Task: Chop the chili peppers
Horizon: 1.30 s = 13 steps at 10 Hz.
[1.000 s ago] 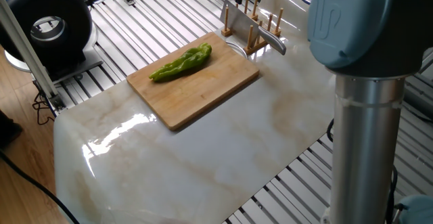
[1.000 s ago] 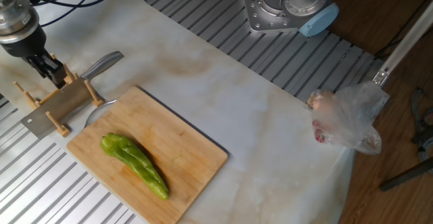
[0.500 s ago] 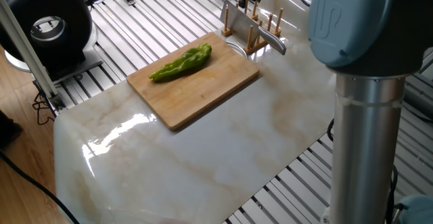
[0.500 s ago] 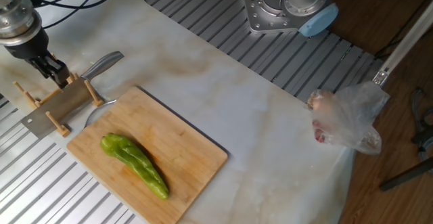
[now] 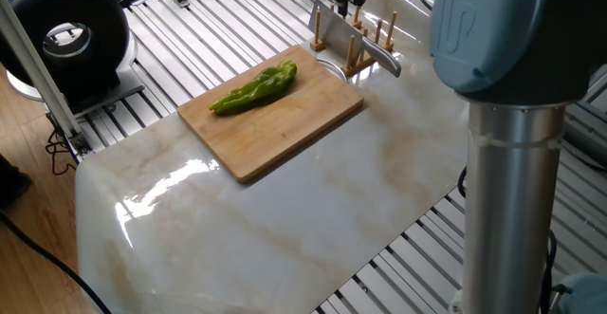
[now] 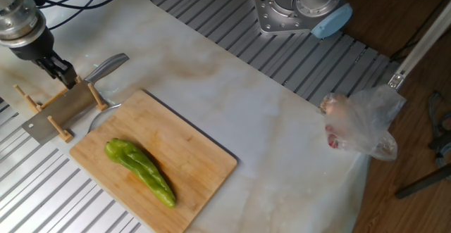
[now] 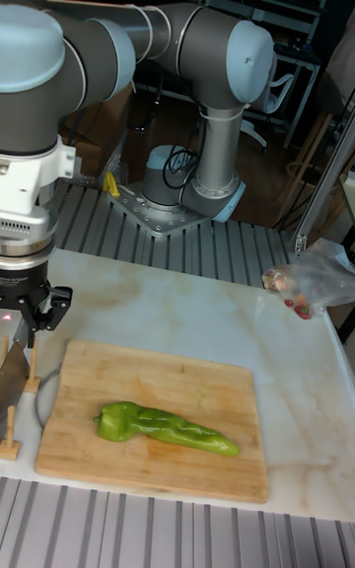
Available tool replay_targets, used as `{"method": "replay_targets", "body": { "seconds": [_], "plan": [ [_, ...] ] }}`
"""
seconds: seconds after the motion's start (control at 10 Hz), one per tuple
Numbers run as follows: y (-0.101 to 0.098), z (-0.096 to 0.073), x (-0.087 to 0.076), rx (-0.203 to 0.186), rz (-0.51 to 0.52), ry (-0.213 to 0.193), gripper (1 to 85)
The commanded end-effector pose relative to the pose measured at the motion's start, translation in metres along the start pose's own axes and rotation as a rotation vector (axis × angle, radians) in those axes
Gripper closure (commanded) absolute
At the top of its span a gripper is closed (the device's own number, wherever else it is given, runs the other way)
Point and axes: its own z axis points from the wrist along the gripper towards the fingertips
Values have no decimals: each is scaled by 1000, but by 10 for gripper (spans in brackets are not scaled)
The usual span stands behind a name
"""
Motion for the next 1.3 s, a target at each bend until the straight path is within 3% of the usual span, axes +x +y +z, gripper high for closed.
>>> {"method": "replay_targets", "body": {
  "seconds": [0.0,0.4,0.6,0.9,1.2],
  "plan": [
    [-2,-1,4,3,6,14,407],
    [-10,28,-9,-9,-12,-10,407],
    [-14,32,-9,3,-3,-3,413],
    [-4,48,-4,-33,-15,-10,417],
    [-11,53,1,-12,-21,-10,423]
  ]
}}
